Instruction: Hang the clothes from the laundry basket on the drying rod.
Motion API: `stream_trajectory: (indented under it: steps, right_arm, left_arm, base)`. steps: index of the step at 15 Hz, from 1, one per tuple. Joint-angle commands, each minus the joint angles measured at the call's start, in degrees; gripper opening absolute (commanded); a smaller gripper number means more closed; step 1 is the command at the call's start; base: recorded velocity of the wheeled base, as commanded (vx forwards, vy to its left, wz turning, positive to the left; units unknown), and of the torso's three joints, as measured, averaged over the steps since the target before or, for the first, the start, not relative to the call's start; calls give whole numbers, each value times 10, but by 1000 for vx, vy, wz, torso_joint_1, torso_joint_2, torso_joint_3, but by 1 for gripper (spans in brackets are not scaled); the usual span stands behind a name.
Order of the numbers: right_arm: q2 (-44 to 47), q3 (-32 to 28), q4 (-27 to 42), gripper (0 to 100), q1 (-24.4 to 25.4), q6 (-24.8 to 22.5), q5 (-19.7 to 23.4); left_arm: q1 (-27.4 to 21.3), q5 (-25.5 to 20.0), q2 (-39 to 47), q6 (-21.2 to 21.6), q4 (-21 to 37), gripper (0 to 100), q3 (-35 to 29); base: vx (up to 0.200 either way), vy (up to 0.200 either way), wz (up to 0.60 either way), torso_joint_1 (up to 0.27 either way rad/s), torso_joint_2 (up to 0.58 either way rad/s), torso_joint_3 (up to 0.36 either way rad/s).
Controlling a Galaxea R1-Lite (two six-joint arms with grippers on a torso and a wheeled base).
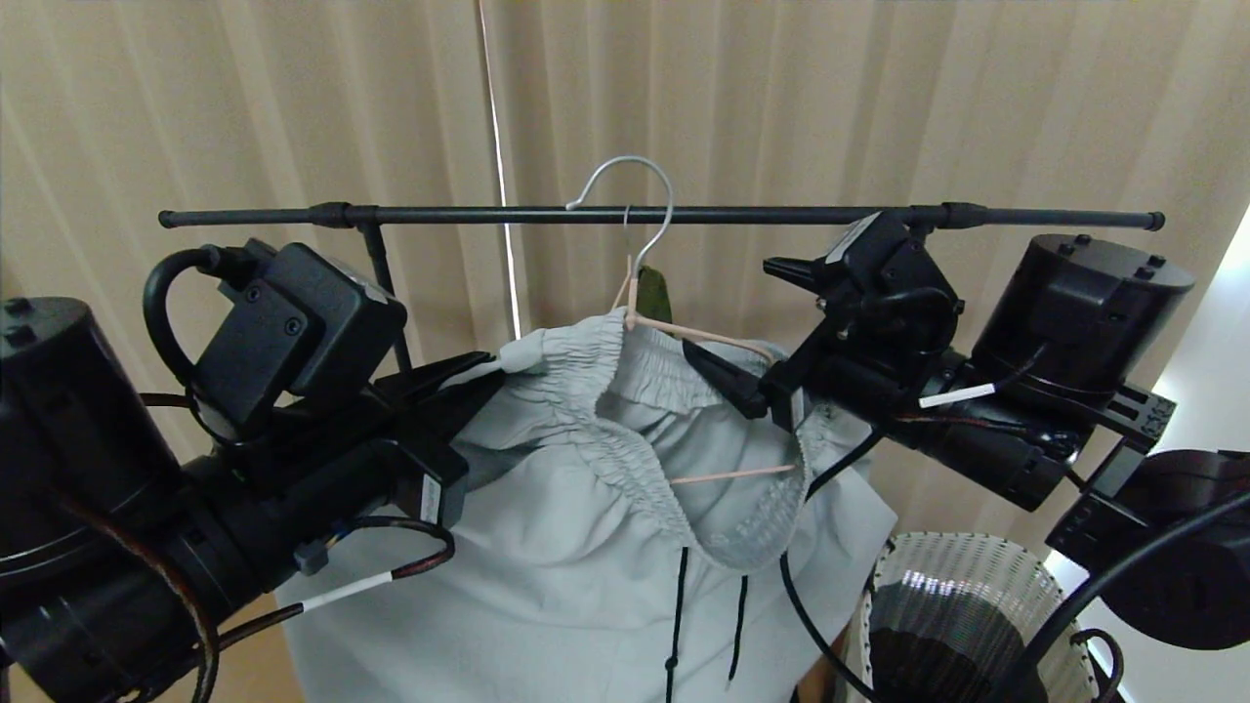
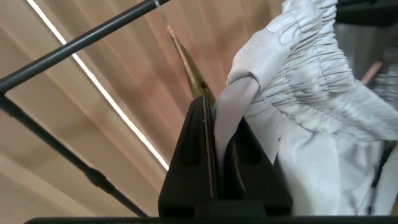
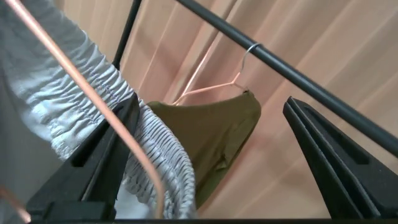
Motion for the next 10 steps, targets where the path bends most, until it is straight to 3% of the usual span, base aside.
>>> stream_trajectory:
  steps: [1,2,3,10]
  right_arm:
    - [7,-1,0,100,0,-1,0]
    - [7,-2,-1,100,1,-1,1]
    - [7,0,-2,0,1,-1,1]
    - [1,4,-6,0,1,-1,1]
  left_arm:
    - [-2,0,-2,0,-1,0,0]
    - [-2,0,-2,-1,-1,0,0]
    - [-2,0,-3,-1,-1,0,0]
    - [0,1,-5,-1,-1,0,0]
  base:
    - [0,0,0,0,0,0]
    - [0,0,0,0,0,0]
    - [0,0,0,0,0,0]
    - [0,0,0,0,0,0]
